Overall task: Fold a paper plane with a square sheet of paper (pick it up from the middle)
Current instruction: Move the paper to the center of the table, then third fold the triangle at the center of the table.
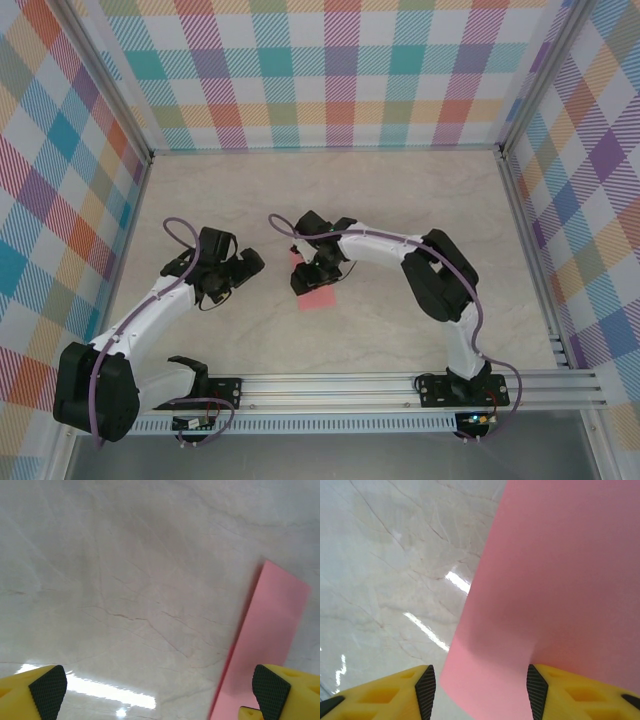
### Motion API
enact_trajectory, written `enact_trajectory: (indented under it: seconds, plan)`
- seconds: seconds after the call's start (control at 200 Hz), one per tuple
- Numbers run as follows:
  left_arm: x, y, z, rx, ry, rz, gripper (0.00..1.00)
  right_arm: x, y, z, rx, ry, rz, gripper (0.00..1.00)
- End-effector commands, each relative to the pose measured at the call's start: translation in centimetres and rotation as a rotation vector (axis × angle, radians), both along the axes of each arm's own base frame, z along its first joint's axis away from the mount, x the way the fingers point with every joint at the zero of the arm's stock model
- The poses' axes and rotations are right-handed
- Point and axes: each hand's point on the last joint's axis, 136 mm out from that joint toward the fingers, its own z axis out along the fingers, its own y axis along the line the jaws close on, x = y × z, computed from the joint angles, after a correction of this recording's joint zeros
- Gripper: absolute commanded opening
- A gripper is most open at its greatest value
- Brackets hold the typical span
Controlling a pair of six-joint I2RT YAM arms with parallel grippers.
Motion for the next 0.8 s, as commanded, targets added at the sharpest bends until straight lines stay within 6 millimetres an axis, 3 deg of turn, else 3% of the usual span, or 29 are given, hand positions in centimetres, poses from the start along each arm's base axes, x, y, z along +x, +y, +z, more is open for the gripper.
enact_trajectory:
  seconds: [0.0, 0.19, 0.305, 0.49, 0.795]
  plan:
    - [0.9, -2.3, 0.6, -0.115, -0.045, -0.095, 0.93, 1.8, -0.1, 4.5, 0.098, -0.077, -0.163, 0.55]
    - [2.4, -6.6, 2.1, -0.245, -0.128, -0.232, 0.71, 2.5, -3.8, 5.6, 0.164, -0.024, -0.457, 0.58]
    - [3.1, -9.2, 1.8, -0.285, -0.118, -0.296, 0.59, 2.1, -5.5, 5.0, 0.181, 0.044, -0.533, 0.59]
    - [4.1, -13.0, 0.7, -0.318, -0.088, -0.376, 0.44, 1.2, -6.8, 3.0, 0.217, 0.186, -0.583, 0.6]
    - [4.8, -13.9, -2.3, -0.289, -0.029, -0.365, 0.35, -0.8, -6.4, 1.4, 0.229, 0.306, -0.559, 0.6]
